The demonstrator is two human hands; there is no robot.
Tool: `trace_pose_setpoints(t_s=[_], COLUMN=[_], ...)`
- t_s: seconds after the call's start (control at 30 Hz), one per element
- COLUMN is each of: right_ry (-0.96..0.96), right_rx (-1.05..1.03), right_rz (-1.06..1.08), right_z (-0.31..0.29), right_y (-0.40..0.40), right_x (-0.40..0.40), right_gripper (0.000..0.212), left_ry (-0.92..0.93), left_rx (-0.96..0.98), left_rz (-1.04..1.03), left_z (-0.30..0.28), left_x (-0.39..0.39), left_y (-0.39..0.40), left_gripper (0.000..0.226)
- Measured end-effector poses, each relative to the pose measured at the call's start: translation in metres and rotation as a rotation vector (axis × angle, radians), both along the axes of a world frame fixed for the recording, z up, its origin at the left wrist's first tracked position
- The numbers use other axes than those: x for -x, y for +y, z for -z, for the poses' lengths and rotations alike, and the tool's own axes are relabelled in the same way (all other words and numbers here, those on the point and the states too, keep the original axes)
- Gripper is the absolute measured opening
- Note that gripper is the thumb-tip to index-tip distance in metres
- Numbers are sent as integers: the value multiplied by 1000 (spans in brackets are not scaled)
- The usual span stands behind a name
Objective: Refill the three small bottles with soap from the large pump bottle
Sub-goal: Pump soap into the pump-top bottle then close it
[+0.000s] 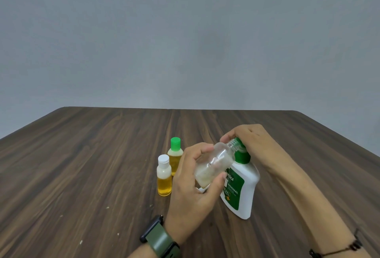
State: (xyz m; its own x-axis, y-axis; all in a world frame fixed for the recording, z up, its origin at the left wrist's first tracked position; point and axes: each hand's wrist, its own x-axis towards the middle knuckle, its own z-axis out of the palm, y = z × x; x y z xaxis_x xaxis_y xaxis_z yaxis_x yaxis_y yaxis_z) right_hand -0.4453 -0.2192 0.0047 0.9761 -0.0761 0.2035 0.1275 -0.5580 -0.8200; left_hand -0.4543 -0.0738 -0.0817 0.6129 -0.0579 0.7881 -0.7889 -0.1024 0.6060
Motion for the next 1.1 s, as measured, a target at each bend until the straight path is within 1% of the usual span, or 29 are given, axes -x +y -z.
trace_pose_setpoints(t_s=[0.17, 0.33, 0.53, 0.73, 0.97, 1.1], right_ry=[8, -49, -38, -59, -48, -70], right_rx=[61, -1, 78, -12, 82, 13], right_rz=[-4, 31, -3, 21, -5, 20], right_z=[-9, 7, -5, 8, -5, 4], right_y=[-1, 0, -1, 0, -2, -2], right_x=[-2, 0, -1, -1, -2, -2], right_gripper=[36, 37, 37, 35, 36, 36], left_ry=[15, 7, 28, 18, 11, 15], left_rx=[12, 3, 25, 4, 17, 14], left_rz=[2, -10, 15, -3, 7, -1], left_z=[-3, -1, -2, 0, -3, -1], left_x=[2, 3, 3, 2, 2, 1], left_y=[0, -1, -1, -2, -1, -1], left_gripper=[43, 42, 43, 43, 43, 43])
